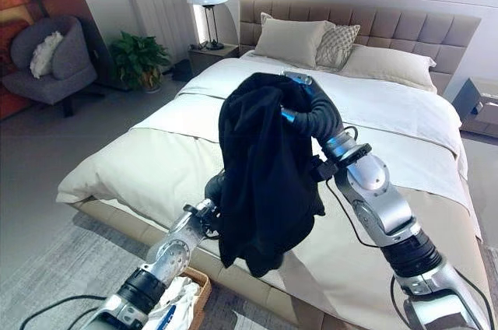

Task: Pick up clothes into the bucket

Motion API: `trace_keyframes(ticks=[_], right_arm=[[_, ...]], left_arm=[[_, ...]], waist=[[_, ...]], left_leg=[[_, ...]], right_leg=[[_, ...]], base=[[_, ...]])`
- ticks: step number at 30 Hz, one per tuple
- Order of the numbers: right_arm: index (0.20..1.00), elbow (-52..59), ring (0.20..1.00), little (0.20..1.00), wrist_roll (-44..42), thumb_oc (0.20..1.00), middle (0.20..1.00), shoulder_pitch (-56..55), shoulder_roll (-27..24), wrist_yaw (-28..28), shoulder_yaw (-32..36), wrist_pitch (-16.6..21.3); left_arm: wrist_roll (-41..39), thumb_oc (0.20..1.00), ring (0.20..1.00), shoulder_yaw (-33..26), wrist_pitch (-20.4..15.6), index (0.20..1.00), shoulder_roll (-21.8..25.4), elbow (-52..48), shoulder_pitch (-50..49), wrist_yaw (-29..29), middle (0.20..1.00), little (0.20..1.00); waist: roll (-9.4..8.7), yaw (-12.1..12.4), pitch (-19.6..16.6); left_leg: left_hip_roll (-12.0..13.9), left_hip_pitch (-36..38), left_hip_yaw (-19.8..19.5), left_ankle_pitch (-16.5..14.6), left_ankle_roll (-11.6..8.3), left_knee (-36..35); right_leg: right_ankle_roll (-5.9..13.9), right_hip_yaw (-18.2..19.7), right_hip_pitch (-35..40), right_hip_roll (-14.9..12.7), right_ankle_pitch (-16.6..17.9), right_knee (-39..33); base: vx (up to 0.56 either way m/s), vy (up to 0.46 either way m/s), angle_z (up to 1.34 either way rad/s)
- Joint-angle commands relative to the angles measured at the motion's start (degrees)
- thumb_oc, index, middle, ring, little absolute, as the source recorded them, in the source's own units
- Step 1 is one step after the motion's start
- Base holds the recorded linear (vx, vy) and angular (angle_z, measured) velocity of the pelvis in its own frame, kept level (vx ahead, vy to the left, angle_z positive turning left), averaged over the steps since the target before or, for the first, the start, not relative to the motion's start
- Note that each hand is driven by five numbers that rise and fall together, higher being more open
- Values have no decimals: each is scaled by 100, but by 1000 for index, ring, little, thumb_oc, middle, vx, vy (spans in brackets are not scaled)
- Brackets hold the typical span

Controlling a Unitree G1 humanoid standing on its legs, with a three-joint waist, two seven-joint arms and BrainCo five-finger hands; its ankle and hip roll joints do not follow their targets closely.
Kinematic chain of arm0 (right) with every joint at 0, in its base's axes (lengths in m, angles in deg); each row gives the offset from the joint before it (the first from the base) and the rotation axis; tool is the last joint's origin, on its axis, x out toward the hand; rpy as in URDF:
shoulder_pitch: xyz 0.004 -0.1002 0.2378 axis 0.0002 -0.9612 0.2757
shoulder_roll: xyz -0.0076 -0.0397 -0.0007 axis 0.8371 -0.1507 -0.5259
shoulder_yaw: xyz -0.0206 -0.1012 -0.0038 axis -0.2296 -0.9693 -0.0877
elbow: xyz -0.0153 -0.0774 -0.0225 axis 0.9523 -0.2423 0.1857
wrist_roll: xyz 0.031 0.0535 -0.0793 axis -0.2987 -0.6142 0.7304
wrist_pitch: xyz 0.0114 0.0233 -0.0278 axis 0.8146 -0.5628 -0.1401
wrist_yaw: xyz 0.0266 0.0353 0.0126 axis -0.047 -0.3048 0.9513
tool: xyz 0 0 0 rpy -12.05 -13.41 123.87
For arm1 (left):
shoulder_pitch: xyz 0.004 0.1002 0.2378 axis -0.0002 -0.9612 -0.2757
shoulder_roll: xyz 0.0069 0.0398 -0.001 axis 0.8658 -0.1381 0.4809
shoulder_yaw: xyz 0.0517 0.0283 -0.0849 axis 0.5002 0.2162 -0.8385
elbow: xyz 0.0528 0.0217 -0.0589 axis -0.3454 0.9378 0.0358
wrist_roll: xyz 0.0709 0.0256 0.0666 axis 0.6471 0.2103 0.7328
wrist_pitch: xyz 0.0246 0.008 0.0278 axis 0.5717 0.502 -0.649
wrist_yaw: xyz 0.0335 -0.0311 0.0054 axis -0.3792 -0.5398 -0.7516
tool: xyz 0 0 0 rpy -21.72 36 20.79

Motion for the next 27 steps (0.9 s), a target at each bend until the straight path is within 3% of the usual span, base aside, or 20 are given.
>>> trace_keyframes(ticks=[1,4,6,7,18,27], right_arm=[[200,-118,200,200,190,200,200,152,176,-139,553,279],[200,-343,200,200,350,200,200,-51,297,-231,683,245],[649,-457,649,649,454,649,649,-160,392,-302,762,225],[1000,-529,1000,1000,487,1000,1000,-213,448,-352,805,220],[1000,-1126,1000,1000,847,1000,1000,-702,861,-602,1057,116],[1000,-1962,1000,1000,862,1000,1000,-1731,1293,-538,1240,16]], left_arm=[[-479,200,200,-199,-243,200,-132,61,337,44,200,200],[-766,200,200,-356,-262,200,-265,-128,191,13,200,200],[-869,200,200,-458,-314,200,-310,-259,128,-31,200,200],[-924,200,200,-518,-323,200,-321,-333,109,-42,200,200],[-1064,200,200,-1208,-965,200,-200,-1448,198,-496,200,200],[-86,200,200,-2033,-1585,200,431,-2086,527,-1036,200,200]], waist=[[-273,171,-247],[-273,202,-231],[-274,219,-222],[-273,228,-222],[-226,298,-169],[-170,276,-119]], left_leg=[[-213,-232,-71,-584,115,473],[-229,-253,-113,-584,125,485],[-234,-269,-136,-583,127,495],[-240,-275,-154,-583,130,497],[-270,-312,-233,-593,135,526],[-273,-314,-257,-613,110,561]], right_leg=[[216,-109,-255,-256,-147,403],[203,-141,-252,-266,-156,412],[200,-166,-249,-269,-156,415],[196,-177,-245,-273,-160,415],[185,-252,-242,-292,-169,416],[164,-286,-238,-284,-229,474]], base=[[0,0,0],[0,0,0],[-12,-9,4],[-8,-7,5],[-4,-7,6],[0,0,0]])
